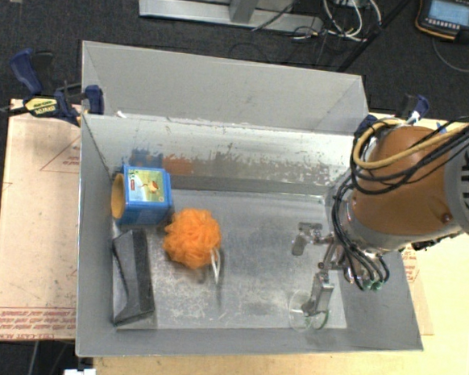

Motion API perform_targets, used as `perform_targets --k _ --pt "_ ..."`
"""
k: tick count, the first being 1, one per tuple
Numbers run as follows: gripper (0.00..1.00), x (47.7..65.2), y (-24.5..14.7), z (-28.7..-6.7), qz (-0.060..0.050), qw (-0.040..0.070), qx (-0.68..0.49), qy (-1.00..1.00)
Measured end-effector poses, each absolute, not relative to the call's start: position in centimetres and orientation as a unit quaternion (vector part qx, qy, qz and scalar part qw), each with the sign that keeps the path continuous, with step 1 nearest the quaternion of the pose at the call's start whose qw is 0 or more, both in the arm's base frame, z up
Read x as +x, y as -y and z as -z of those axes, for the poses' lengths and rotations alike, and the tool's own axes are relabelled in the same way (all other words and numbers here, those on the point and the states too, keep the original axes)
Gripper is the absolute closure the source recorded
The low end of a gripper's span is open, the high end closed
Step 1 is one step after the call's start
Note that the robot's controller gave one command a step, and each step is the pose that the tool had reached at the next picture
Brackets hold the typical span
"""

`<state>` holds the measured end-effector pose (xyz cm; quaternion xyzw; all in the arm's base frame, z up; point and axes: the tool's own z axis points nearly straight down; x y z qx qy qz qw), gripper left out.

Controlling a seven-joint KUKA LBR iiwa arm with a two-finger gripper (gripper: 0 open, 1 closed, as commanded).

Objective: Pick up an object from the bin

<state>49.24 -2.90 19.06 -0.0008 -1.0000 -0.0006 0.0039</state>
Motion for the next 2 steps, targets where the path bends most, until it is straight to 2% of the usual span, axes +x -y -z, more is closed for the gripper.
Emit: perform_targets --k 1,2 --pt "0.00 49.4 2.9 -19.5 0.000 0.000 0.000 1.000" --pt "0.00 49.8 -0.5 -15.8 0.000 -0.002 0.033 0.999"
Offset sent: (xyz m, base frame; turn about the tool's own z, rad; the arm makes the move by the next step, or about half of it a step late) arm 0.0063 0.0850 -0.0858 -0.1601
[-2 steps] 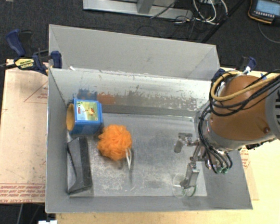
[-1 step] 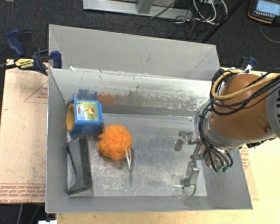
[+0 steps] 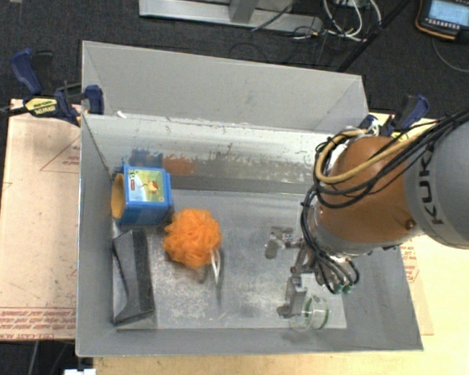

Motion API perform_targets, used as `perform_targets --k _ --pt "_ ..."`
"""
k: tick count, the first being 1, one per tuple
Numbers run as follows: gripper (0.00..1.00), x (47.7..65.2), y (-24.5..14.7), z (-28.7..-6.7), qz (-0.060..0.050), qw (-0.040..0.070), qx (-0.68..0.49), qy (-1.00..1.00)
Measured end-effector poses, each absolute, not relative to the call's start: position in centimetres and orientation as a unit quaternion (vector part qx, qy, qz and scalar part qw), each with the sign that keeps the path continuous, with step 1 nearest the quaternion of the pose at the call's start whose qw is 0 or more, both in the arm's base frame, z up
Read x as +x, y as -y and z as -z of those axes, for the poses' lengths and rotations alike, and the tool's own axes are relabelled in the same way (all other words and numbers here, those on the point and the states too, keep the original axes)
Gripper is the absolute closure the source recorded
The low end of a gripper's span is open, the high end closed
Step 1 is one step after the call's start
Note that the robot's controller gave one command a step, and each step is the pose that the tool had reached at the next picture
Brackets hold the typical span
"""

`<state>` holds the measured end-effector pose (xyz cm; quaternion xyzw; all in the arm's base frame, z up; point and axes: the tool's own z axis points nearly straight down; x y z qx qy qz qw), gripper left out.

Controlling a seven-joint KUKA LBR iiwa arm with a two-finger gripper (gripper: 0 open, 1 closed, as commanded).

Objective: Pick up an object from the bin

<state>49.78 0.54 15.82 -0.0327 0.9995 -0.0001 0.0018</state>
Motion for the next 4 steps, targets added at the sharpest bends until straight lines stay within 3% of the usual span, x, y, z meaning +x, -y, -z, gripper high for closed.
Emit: perform_targets --k 1,2,3,4 --pt "0.00 52.2 -5.6 -9.9 -0.001 0.003 -0.112 -0.994" --pt "0.00 53.3 -6.9 -7.7 -0.003 -0.002 -0.118 -0.993" --pt "0.00 54.1 -4.8 -12.9 -0.001 -0.001 -0.018 -1.000" --pt "0.00 56.4 -6.0 -15.0 -0.002 0.006 -0.021 -1.000"
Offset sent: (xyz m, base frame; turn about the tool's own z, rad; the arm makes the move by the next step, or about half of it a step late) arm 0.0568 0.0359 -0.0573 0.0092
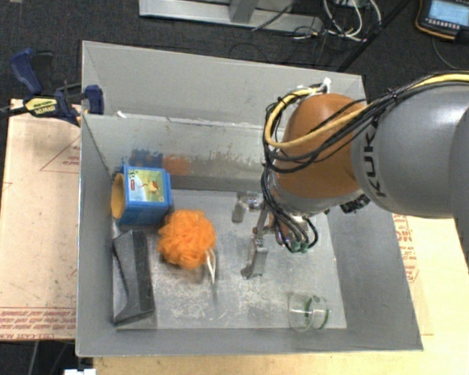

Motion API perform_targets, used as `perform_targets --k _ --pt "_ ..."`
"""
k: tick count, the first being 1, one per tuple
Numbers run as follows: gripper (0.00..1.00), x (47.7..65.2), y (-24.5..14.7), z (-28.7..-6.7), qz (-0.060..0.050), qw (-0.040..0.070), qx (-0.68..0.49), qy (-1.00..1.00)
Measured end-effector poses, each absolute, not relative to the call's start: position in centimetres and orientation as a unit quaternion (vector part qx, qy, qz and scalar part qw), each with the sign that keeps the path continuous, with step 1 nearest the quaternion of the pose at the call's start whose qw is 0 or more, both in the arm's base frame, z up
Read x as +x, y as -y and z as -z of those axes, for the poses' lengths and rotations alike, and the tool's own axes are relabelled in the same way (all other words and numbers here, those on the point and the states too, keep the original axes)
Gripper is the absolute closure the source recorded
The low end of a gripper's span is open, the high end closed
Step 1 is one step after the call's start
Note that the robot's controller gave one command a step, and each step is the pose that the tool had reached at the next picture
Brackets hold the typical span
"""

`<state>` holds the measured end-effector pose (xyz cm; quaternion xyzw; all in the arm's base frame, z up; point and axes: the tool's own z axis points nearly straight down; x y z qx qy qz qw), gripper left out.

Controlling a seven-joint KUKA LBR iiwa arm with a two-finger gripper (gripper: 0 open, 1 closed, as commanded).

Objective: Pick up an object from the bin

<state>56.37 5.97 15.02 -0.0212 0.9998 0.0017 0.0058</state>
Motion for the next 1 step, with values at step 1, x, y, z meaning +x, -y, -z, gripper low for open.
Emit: perform_targets --k 1 --pt "0.00 56.45 -7.55 -11.66 -0.002 0.001 -0.122 -0.993"
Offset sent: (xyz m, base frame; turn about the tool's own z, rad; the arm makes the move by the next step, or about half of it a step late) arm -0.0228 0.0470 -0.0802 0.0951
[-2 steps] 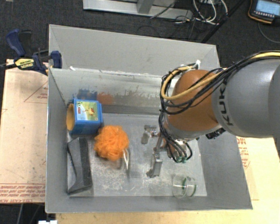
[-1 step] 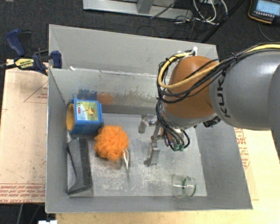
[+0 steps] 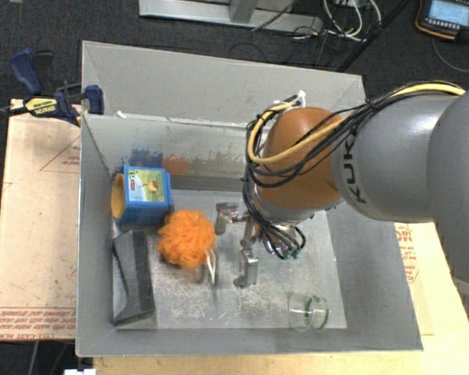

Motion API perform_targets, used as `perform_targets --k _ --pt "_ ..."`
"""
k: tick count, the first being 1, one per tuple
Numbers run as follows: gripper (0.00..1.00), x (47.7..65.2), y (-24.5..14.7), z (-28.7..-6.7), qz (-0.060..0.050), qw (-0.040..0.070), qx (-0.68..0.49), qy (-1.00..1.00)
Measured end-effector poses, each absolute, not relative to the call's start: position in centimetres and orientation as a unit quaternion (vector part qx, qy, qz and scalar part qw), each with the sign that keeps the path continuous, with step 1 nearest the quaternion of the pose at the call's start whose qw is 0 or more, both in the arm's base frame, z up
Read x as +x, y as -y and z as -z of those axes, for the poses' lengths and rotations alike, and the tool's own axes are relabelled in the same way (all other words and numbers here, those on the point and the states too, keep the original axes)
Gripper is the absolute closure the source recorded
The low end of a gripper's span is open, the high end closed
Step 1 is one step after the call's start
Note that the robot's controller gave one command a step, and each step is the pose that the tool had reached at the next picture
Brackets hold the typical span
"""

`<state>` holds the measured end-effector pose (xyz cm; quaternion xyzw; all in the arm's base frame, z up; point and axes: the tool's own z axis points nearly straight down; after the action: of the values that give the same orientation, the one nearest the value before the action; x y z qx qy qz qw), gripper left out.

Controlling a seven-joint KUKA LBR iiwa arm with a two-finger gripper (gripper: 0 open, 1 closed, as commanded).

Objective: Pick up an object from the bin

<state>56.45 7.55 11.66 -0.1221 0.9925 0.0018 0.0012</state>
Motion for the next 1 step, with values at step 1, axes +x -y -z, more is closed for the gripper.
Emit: perform_targets --k 1 --pt "0.00 55.39 -8.95 -9.36 -0.002 0.003 -0.049 -0.999"
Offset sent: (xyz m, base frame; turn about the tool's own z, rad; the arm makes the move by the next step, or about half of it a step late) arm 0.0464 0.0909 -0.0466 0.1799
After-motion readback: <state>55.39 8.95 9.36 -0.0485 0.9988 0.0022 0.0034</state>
